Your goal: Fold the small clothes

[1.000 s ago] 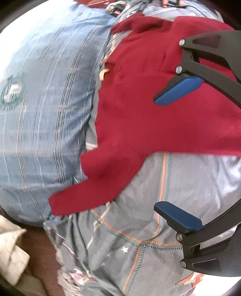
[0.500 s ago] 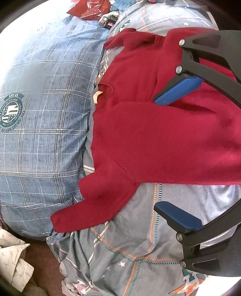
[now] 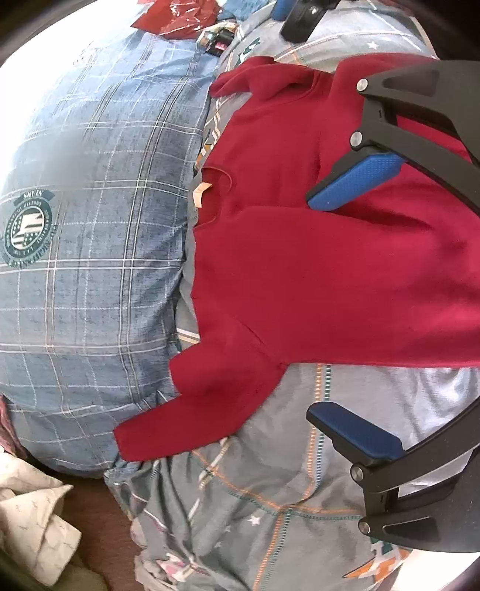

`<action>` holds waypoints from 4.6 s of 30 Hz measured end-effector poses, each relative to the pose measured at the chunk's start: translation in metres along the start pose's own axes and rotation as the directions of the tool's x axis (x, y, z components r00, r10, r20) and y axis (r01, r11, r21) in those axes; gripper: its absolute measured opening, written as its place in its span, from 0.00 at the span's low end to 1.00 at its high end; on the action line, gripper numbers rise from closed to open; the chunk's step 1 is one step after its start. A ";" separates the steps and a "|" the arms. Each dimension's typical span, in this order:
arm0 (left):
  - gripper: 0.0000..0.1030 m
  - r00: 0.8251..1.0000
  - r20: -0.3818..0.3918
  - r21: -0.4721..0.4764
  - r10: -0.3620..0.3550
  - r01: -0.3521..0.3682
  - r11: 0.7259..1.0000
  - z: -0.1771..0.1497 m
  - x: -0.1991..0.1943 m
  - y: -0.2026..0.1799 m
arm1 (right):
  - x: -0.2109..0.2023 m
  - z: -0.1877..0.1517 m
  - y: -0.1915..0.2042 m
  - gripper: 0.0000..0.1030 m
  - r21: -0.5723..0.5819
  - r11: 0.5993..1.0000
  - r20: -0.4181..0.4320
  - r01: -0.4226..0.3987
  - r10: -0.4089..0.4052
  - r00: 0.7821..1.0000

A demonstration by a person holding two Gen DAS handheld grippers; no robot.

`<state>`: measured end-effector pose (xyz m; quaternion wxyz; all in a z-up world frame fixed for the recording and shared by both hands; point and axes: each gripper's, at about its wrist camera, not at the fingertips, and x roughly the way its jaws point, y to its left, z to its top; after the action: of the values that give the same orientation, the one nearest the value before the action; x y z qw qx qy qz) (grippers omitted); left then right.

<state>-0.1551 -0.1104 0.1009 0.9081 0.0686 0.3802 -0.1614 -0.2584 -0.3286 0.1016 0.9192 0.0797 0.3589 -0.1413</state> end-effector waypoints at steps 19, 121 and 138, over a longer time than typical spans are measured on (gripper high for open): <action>1.00 0.999 -0.020 -0.029 -0.027 0.027 0.999 0.009 0.023 -0.001 | 0.051 0.011 0.028 1.00 -0.007 1.000 -0.002 -0.025 0.025 1.000; 1.00 0.994 -0.103 -0.085 0.020 -0.029 0.996 0.028 0.091 0.039 | 0.133 0.025 0.049 0.93 -0.076 0.997 -0.099 -0.002 -0.006 0.995; 1.00 0.994 -0.108 -0.082 0.028 -0.037 0.996 0.031 0.097 0.042 | 0.140 0.031 0.055 0.93 -0.077 0.997 -0.099 -0.001 -0.006 0.995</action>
<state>-0.0559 -0.1018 0.0532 0.8910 0.0451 0.4337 -0.1268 -0.1230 -0.3122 0.0310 0.9024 0.0509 0.4092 -0.1246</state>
